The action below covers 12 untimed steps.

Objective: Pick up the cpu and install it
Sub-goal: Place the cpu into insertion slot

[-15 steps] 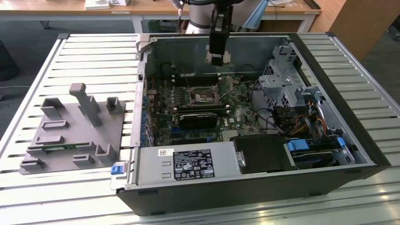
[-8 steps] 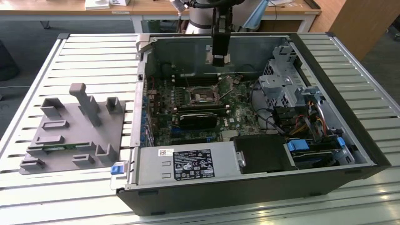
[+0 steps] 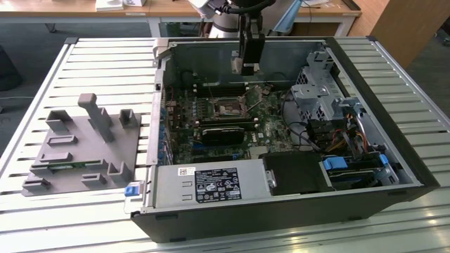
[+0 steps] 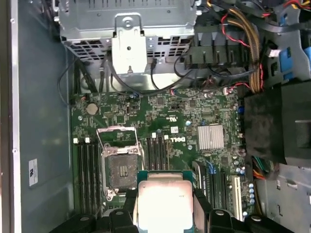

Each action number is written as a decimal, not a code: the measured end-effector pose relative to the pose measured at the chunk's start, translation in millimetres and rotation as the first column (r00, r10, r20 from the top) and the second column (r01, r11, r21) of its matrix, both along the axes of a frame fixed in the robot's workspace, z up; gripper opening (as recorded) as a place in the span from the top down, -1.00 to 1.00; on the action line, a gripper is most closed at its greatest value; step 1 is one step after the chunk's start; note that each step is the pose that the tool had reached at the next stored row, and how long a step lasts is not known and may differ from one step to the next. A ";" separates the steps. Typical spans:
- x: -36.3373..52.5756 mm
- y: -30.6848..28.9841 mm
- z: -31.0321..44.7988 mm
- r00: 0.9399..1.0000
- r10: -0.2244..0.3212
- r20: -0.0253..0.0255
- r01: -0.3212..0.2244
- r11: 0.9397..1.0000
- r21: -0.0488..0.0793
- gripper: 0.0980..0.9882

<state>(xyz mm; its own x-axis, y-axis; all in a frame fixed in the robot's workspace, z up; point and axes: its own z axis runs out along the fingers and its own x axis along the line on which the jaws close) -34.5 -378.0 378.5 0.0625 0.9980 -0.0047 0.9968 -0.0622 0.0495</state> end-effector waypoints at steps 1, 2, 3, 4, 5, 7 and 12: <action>-0.1 0.3 -0.2 1.000 0.004 0.000 -0.004 1.000 0.000 0.00; -0.2 0.8 -0.5 1.000 0.006 0.000 -0.006 1.000 0.000 0.00; -0.3 1.3 -0.8 1.000 0.007 0.000 -0.007 1.000 0.000 0.00; -0.4 1.7 -1.1 1.000 0.007 0.000 -0.007 1.000 0.000 0.00; -0.5 2.2 -1.4 1.000 0.007 0.000 -0.007 1.000 0.000 0.00; -0.5 3.7 -2.0 1.000 0.007 0.000 -0.007 1.000 0.000 0.00; -0.5 6.6 -4.7 1.000 0.007 0.000 -0.007 1.000 0.000 0.00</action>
